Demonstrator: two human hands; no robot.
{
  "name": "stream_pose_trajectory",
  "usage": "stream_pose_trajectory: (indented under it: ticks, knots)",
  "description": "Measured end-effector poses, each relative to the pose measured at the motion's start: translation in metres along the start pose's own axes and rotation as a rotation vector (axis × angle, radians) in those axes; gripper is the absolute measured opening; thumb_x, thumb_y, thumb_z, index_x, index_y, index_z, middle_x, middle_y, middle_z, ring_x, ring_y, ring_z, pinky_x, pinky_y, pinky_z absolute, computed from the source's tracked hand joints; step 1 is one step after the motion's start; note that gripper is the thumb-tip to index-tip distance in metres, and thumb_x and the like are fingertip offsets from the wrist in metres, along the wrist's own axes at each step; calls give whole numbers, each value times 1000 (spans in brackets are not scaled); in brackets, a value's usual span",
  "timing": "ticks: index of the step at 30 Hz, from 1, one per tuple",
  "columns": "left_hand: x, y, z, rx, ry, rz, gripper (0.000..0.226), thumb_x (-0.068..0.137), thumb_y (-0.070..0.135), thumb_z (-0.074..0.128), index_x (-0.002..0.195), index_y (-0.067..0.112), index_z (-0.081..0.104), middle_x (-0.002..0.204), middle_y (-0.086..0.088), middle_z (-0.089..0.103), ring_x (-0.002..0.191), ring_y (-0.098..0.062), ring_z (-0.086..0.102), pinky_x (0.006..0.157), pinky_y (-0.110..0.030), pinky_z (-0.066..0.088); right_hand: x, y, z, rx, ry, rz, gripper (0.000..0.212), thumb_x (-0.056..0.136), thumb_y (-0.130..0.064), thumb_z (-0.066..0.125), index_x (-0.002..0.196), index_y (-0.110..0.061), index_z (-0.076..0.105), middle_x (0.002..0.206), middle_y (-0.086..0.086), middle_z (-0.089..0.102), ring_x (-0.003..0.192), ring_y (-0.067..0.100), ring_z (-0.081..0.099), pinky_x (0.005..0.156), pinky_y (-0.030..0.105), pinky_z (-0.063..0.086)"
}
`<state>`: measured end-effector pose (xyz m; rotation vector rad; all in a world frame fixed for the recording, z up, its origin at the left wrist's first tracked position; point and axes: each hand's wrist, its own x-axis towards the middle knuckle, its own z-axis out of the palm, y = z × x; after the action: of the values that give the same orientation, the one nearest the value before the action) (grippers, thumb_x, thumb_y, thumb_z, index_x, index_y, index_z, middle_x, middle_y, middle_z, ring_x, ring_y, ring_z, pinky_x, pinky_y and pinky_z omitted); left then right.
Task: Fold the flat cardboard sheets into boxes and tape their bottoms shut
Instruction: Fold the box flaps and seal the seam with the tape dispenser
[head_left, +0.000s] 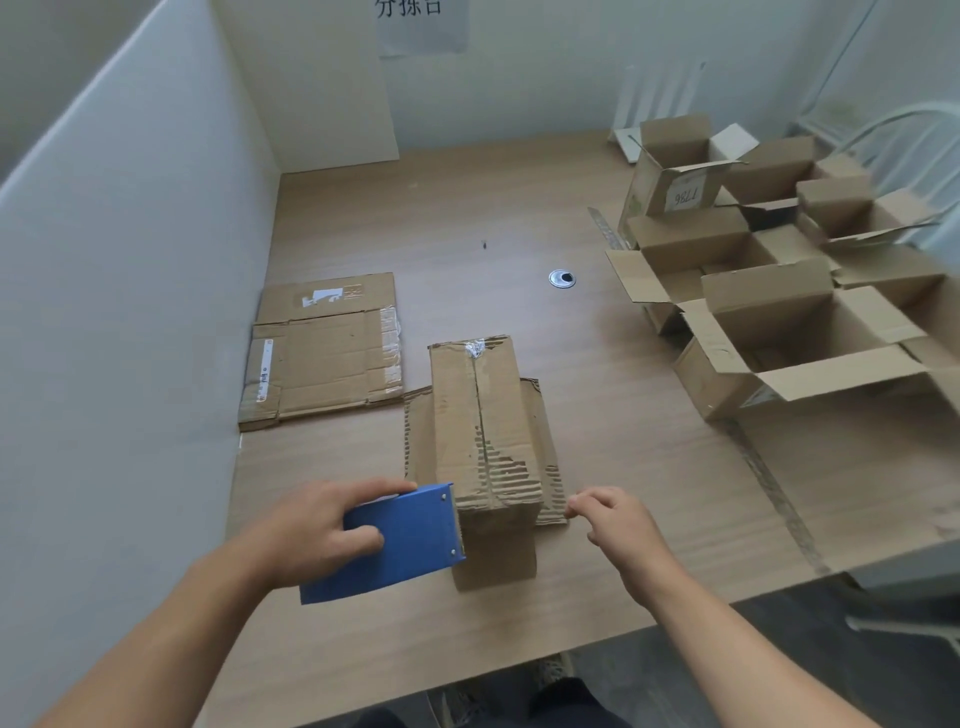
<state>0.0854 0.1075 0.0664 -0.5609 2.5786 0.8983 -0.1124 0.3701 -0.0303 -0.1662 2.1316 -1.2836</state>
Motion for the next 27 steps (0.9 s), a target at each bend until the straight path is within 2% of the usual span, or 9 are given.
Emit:
stream_pose_trajectory:
  ticks: [3, 6, 9, 11, 14, 19, 23, 24, 27]
  knots:
    - [7, 1, -4, -49, -9, -55, 50, 68, 42, 49, 112, 65, 52, 117, 29, 60, 101, 1, 57, 87, -33, 51, 3, -1, 2, -23, 11, 30, 26, 88, -24, 63, 64, -24, 74, 86, -8, 71, 85, 12, 60, 81, 38, 51]
    - [15, 3, -9, -61, -30, -101, 46, 65, 41, 50, 105, 65, 55, 115, 25, 62, 100, -1, 57, 88, -31, 50, 2, -7, 3, -55, 1, 62, 28, 86, -22, 63, 60, -16, 69, 57, -14, 58, 63, 11, 46, 61, 28, 37]
    - [23, 9, -14, -75, -77, -163, 47, 62, 42, 50, 104, 62, 57, 117, 21, 63, 103, -3, 57, 92, -33, 48, 3, -9, 7, -78, -6, 127, 21, 79, -21, 62, 58, -18, 64, 54, -9, 48, 59, 15, 37, 58, 29, 30]
    - [28, 12, -17, -75, -108, -211, 53, 61, 41, 49, 109, 57, 61, 117, 18, 63, 103, -5, 56, 91, -32, 47, 4, -11, 13, -86, -4, 143, 19, 72, -27, 60, 54, -20, 59, 49, -9, 36, 60, 18, 34, 60, 32, 28]
    - [33, 16, -21, -69, -157, -261, 59, 59, 40, 48, 114, 53, 64, 117, 16, 64, 104, -8, 57, 91, -33, 47, 6, -8, 24, -93, 3, 156, 25, 70, -36, 58, 50, -21, 57, 45, -10, 36, 59, 18, 36, 61, 32, 29]
    - [40, 24, -26, -60, -210, -302, 57, 59, 39, 49, 110, 56, 66, 115, 15, 65, 105, -11, 58, 99, -40, 46, 11, 1, 35, -116, 61, 159, 33, 86, -34, 59, 57, -19, 55, 52, -5, 45, 59, 18, 43, 56, 30, 30]
    - [41, 25, -26, -64, -224, -312, 56, 58, 39, 50, 108, 56, 66, 116, 14, 65, 106, -12, 58, 100, -42, 46, 13, -2, 42, -31, 14, 266, 31, 71, -42, 57, 55, -17, 64, 56, -2, 60, 62, 21, 52, 64, 28, 43]
    - [41, 25, -26, -66, -224, -309, 56, 58, 38, 50, 109, 56, 66, 115, 14, 65, 106, -12, 59, 100, -42, 45, 14, -3, 44, 0, -1, 297, 30, 70, -42, 56, 61, -16, 68, 64, 2, 66, 64, 21, 55, 65, 29, 45]
    - [40, 25, -25, -78, -230, -295, 58, 59, 37, 49, 112, 54, 66, 115, 14, 65, 105, -13, 59, 100, -43, 45, 14, -10, 42, 61, -98, 409, 31, 84, -37, 56, 89, -10, 71, 91, 4, 70, 81, 20, 65, 72, 33, 50]
